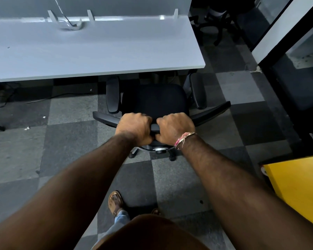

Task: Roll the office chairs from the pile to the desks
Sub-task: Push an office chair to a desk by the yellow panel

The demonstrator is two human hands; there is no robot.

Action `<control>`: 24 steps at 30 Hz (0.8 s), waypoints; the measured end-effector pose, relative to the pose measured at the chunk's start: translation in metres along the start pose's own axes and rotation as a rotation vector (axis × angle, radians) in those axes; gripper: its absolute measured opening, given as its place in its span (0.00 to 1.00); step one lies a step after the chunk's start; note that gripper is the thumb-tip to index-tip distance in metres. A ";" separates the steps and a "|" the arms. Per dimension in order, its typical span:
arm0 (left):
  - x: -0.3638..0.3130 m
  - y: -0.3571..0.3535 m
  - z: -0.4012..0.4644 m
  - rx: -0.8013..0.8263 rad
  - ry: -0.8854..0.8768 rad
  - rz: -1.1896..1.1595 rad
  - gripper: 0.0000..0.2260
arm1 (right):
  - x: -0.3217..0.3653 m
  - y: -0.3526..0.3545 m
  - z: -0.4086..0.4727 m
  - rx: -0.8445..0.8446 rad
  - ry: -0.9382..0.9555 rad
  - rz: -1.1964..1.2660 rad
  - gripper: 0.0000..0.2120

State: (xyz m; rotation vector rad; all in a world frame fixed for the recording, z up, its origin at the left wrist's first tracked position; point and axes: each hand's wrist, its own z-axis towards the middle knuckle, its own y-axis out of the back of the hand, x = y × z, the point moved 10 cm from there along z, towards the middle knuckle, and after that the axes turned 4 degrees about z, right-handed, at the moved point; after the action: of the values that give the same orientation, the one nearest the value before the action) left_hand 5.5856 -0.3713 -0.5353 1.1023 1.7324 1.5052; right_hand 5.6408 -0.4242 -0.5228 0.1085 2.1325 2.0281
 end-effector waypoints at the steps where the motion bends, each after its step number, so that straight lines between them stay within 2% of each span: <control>1: 0.002 -0.001 -0.001 -0.001 0.003 0.005 0.11 | 0.003 0.000 0.001 -0.008 0.005 0.002 0.16; 16: 0.028 0.014 0.038 -0.065 -0.070 0.086 0.13 | -0.010 0.009 0.051 -0.044 0.038 0.005 0.17; 24: 0.075 0.016 0.078 -0.116 -0.100 0.103 0.15 | -0.008 0.009 0.108 -0.069 0.018 0.003 0.18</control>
State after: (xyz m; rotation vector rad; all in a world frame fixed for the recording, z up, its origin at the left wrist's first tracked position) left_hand 5.6183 -0.2675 -0.5282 1.2007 1.5225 1.5638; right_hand 5.6683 -0.3191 -0.5175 0.0834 2.0719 2.1096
